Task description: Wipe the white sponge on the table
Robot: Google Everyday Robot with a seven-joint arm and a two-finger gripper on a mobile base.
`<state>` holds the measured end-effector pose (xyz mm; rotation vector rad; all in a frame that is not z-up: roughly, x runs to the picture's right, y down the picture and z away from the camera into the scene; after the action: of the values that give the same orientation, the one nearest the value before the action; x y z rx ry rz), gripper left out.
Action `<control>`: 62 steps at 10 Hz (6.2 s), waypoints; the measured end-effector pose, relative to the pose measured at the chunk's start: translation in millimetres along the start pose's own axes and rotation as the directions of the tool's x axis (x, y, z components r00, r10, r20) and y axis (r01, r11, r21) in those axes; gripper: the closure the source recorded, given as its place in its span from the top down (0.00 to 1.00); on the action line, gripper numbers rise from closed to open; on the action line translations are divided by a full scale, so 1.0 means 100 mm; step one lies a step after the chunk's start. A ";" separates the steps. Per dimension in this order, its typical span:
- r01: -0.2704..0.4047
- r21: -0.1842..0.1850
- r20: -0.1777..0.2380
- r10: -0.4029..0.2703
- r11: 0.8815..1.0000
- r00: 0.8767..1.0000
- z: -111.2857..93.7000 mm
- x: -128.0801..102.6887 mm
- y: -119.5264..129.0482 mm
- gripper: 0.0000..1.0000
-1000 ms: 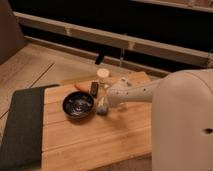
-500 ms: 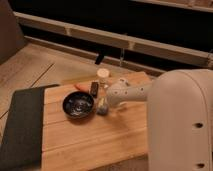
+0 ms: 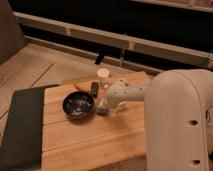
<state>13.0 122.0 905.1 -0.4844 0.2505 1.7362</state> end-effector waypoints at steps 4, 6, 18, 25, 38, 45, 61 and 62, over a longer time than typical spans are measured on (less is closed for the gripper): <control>0.009 -0.012 -0.007 -0.009 1.000 1.000 0.04 0.03 0.04 0.04; 0.011 -0.020 -0.010 -0.011 1.000 1.000 0.04 0.04 0.09 0.00; -0.093 0.061 -0.091 0.098 0.994 0.991 0.09 0.15 -0.30 0.00; 0.031 -0.036 -0.043 -0.032 0.999 0.999 0.23 -0.41 0.19 0.00; -0.086 -0.019 -0.140 0.083 0.996 0.987 -0.02 0.54 0.01 0.00; -0.086 0.018 -0.078 0.087 0.996 0.993 -0.05 -0.12 -0.45 0.00; 0.050 -0.246 -0.098 -0.076 0.968 0.992 0.01 0.32 0.84 0.00; 0.045 -0.239 -0.099 -0.071 0.970 0.993 -0.02 0.40 0.79 0.00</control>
<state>-70.2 138.9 877.8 -0.7528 0.1040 1.6931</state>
